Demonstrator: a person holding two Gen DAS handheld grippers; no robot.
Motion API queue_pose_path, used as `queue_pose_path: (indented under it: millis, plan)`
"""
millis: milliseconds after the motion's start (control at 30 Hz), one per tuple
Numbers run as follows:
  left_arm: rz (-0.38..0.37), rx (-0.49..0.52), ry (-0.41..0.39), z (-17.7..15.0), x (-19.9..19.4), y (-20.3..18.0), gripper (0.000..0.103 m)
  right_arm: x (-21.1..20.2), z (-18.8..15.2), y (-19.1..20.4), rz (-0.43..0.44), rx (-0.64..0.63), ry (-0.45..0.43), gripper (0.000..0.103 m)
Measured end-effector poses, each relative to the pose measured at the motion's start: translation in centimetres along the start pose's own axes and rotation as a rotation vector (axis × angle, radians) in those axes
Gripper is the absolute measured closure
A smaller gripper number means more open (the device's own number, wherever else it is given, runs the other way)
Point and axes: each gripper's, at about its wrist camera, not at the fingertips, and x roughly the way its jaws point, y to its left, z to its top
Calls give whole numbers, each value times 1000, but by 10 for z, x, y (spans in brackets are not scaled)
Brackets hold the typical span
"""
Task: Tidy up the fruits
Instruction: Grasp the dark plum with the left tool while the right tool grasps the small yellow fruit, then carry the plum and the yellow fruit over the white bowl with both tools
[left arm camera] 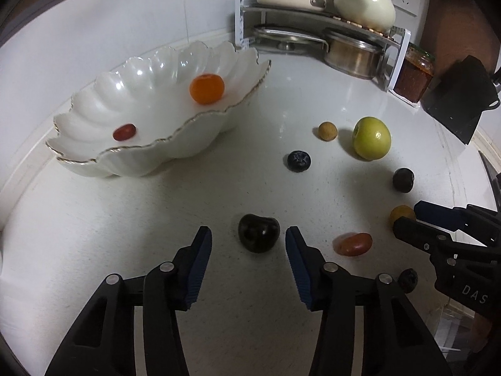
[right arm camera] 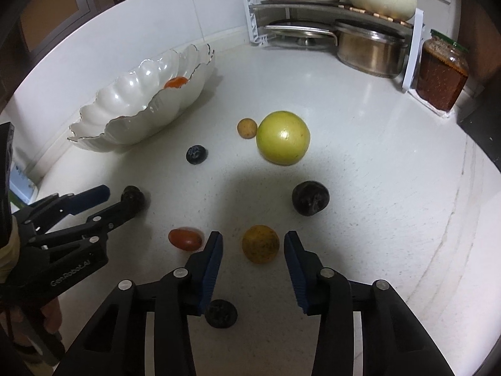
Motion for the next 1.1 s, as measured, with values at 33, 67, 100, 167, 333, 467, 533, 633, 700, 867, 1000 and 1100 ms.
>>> queue_pose_path:
  millis: [33, 67, 100, 167, 333, 467, 533, 633, 700, 867, 1000, 1100]
  plan:
    - [-3, 0, 5, 0, 2, 0, 57, 1, 0, 0, -1, 1, 4, 62]
    - [-5, 0, 8, 0, 3, 0, 58, 2, -1, 0, 0, 1, 7, 63]
    - [-7, 1, 12, 0, 5, 0, 59, 3, -1, -1, 0, 0, 10, 65]
    - [-10, 0, 15, 1, 7, -1, 62, 5, -1, -1, 0, -3, 17, 66]
    - [-21, 6, 18, 1, 10, -4, 72, 8, -3, -4, -2, -4, 28, 73]
    - [-10, 14, 15, 3, 12, -8, 75, 9, -3, -7, 3, 2, 30, 75]
    - [-6, 14, 13, 3, 12, -9, 75, 9, -3, -8, 2, 2, 30, 75]
    - [1, 15, 8, 3, 8, -11, 75, 7, -4, -9, 3, -1, 29, 76]
    - [6, 16, 0, 3, 4, -12, 75, 6, -4, -10, 11, -2, 27, 76]
    - [14, 4, -20, 3, -10, -14, 75, 0, -2, -10, 30, -9, 13, 76]
    - [26, -12, -40, 2, -23, -15, 75, -8, 1, -7, 47, -28, -8, 76]
    - [38, -27, -52, 2, -33, -17, 75, -16, 4, -4, 65, -43, -27, 76]
